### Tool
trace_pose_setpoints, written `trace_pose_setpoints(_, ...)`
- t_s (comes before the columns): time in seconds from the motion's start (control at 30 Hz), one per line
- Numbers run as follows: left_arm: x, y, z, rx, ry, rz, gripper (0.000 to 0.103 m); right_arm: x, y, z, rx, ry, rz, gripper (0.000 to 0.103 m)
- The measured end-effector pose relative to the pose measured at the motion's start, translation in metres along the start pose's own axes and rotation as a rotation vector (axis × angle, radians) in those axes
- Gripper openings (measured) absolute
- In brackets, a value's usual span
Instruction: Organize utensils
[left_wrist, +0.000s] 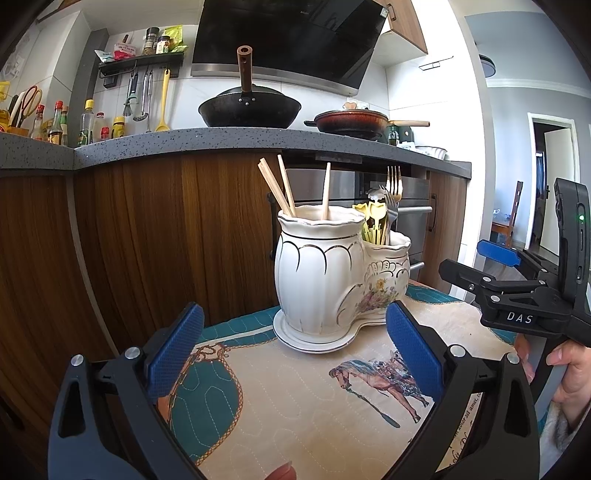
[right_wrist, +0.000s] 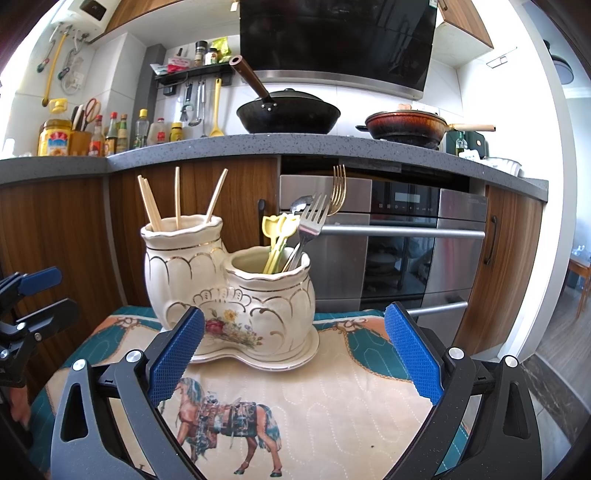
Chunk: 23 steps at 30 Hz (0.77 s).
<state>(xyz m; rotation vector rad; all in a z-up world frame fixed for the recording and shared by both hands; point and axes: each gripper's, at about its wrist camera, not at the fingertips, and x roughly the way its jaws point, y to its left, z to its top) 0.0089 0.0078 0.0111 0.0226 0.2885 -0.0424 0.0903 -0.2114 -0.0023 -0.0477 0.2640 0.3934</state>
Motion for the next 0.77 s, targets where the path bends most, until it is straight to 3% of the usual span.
trace_pose_setpoints(0.77,0.0027,0.0000,0.0006,-0.002,0.014,-0.010,0.097,0.0001,0.0004,0.0004,-0.001,0.000,0.000,0.097)
